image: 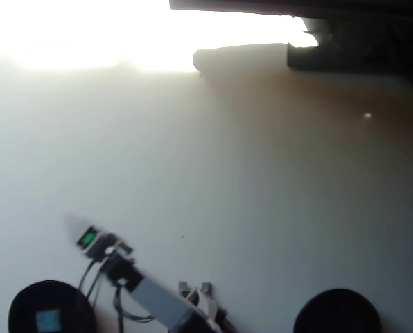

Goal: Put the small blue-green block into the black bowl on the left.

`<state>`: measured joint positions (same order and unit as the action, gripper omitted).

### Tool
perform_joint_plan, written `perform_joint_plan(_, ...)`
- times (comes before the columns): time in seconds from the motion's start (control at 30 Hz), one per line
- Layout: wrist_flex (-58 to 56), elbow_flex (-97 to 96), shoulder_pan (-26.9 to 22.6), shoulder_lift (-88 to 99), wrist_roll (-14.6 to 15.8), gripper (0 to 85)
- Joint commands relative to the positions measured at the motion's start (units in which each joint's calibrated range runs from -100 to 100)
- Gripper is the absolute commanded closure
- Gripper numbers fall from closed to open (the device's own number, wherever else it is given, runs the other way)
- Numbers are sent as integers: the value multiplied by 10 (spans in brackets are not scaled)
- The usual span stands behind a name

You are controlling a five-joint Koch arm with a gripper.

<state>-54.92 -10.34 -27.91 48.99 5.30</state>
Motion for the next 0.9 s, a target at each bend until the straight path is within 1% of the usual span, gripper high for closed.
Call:
perform_joint_plan(0.0, 54, -59, 35, 97, -7, 484)
perform_joint_plan(0.1, 104, -183, 64, 178, -20, 484)
perform_joint_plan(0.3, 237, -398, 106, 324, -22, 484)
perform_joint_plan(0.37, 300, -472, 125, 367, -22, 484)
perform_joint_plan(0.43, 355, -549, 145, 401, -29, 484)
perform_joint_plan(0.5, 381, -617, 167, 425, -35, 484)
perform_joint_plan(0.6, 419, -714, 191, 461, -36, 484)
perform_joint_plan(0.67, 426, -758, 206, 479, -26, 484)
perform_joint_plan(0.73, 429, -782, 219, 489, -3, 484)
perform_joint_plan(0.77, 433, -787, 229, 489, 3, 484)
perform_joint_plan(0.83, 452, -797, 246, 473, 15, 484)
perform_joint_plan(0.87, 464, -798, 254, 453, 16, 484)
